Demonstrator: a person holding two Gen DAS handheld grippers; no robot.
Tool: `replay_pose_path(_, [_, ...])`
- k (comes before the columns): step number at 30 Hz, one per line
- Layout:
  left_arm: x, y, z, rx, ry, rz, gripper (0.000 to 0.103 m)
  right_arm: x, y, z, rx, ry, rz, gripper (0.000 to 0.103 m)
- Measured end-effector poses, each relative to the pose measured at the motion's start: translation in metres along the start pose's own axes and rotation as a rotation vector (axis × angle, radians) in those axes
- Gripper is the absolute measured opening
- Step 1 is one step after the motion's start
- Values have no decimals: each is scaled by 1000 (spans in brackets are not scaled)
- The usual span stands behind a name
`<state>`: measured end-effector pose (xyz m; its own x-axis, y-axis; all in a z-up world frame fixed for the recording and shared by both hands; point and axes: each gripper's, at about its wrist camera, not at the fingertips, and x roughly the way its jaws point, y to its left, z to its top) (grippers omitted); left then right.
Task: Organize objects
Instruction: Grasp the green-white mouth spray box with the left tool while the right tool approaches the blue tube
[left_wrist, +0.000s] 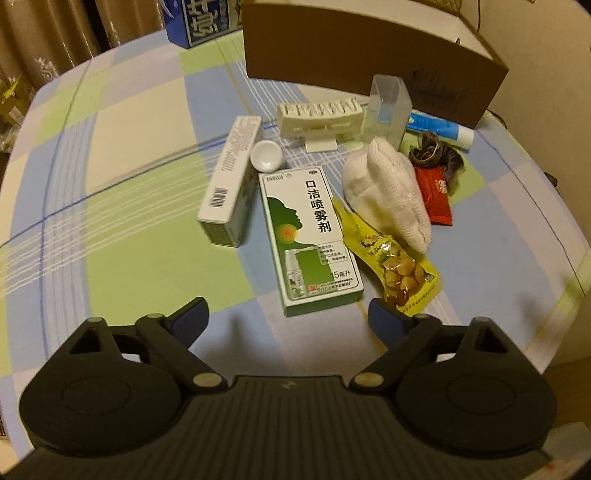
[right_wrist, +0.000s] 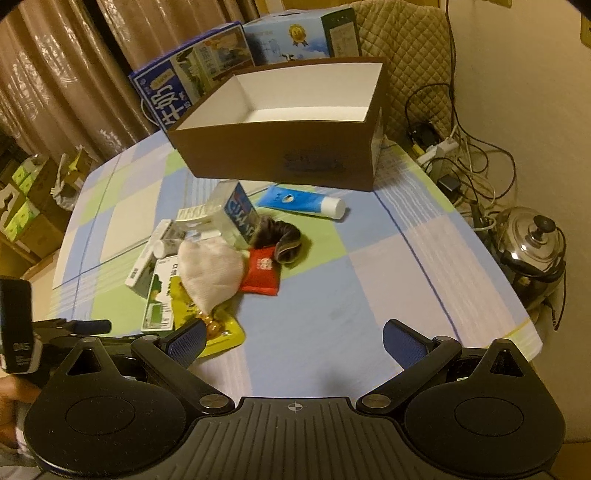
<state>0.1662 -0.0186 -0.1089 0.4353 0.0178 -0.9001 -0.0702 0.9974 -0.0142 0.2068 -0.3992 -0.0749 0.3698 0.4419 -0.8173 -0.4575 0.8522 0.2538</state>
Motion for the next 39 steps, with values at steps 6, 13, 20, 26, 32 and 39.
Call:
replay_pose_path(6, [19,-6,8,-6,18,3,85,7,-13,8,13,12,-2,100])
replay_pose_path(13, [25,-7,13,-19,4,-23,80,17,-24,17,16,30,6,100])
replay_pose_path(20, [22,-3,12,-81,26,-40,74,27,-29,29,2,44,22,100])
replay_pose_path(26, [30,-8,19,-108,20,-39,77,36,-29,39,-23,55,36,100])
replay_pose_path(32, [33,-10,23,-132,32,-38,76,41,-34,45,-27,66,38,100])
replay_pose_path(39, [41,-10,26,-161,44,-20,76,47,-42,51,-27,81,37,100])
